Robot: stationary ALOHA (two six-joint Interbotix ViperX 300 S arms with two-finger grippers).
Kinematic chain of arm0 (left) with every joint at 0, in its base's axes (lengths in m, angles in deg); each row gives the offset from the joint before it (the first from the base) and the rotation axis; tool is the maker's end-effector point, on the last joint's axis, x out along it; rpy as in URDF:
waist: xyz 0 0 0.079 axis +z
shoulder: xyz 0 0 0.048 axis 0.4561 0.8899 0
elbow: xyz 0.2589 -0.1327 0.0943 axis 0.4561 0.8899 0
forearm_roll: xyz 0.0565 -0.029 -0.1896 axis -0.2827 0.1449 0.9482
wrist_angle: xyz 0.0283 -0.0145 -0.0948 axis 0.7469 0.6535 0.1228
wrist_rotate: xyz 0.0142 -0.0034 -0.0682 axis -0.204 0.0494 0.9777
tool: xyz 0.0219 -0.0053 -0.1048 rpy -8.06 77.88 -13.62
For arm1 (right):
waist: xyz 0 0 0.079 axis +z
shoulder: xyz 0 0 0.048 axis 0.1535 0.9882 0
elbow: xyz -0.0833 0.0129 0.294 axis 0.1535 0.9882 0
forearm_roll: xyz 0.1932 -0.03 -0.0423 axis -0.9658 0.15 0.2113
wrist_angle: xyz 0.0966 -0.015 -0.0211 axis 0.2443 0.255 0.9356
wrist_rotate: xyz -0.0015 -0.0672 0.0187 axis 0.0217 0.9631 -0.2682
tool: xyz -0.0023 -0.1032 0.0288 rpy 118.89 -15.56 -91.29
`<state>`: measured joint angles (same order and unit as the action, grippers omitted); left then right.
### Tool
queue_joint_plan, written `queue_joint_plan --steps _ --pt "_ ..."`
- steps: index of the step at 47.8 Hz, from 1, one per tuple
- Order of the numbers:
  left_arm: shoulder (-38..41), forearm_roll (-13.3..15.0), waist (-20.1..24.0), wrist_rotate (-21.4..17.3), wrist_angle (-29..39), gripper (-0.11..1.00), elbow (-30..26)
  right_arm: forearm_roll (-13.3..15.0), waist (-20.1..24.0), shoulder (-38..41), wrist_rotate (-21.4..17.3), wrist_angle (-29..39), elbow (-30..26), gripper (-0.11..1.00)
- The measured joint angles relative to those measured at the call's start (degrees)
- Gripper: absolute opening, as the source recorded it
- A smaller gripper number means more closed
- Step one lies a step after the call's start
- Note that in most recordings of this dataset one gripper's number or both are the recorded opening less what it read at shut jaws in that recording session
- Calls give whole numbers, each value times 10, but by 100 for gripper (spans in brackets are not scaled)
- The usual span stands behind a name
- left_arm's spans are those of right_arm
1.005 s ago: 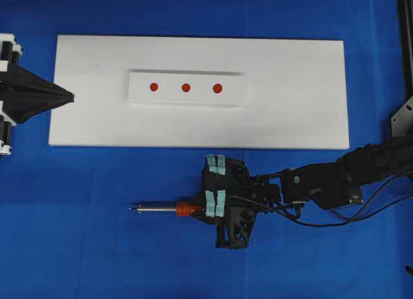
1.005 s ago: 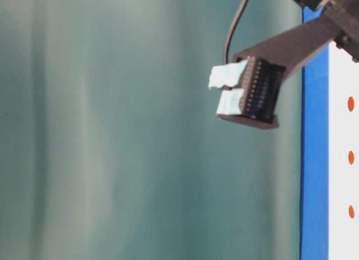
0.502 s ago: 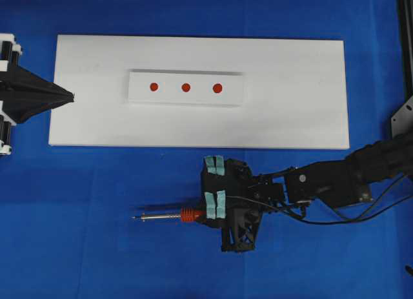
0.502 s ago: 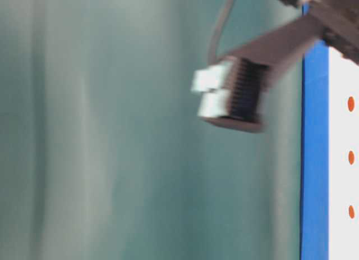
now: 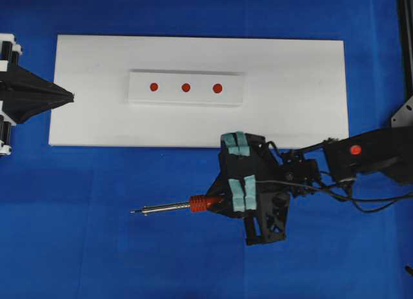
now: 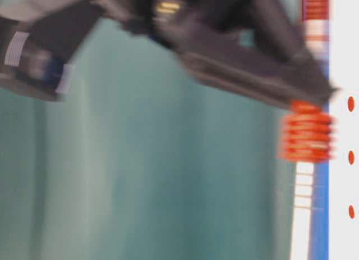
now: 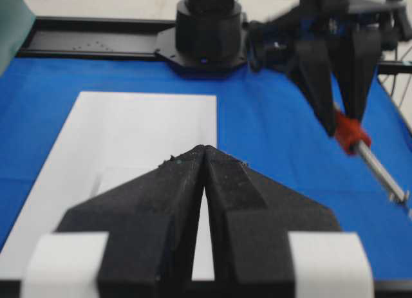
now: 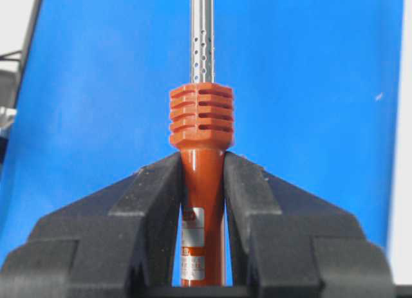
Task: Touch the tip of the soldering iron to the mark.
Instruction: 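Lift the soldering iron and carry it above the red dots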
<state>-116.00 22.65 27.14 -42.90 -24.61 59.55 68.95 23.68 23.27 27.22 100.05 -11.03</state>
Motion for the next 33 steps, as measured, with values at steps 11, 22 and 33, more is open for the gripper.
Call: queue_joint_plan --steps 11,22,33 --pt "0 0 0 0 0 2 0 25 -1 -20 -3 47 -18 6" --pt "0 0 0 0 0 2 1 33 -1 -20 -3 50 -18 6" --pt "0 0 0 1 0 2 0 54 -23 -21 -3 55 -18 6"
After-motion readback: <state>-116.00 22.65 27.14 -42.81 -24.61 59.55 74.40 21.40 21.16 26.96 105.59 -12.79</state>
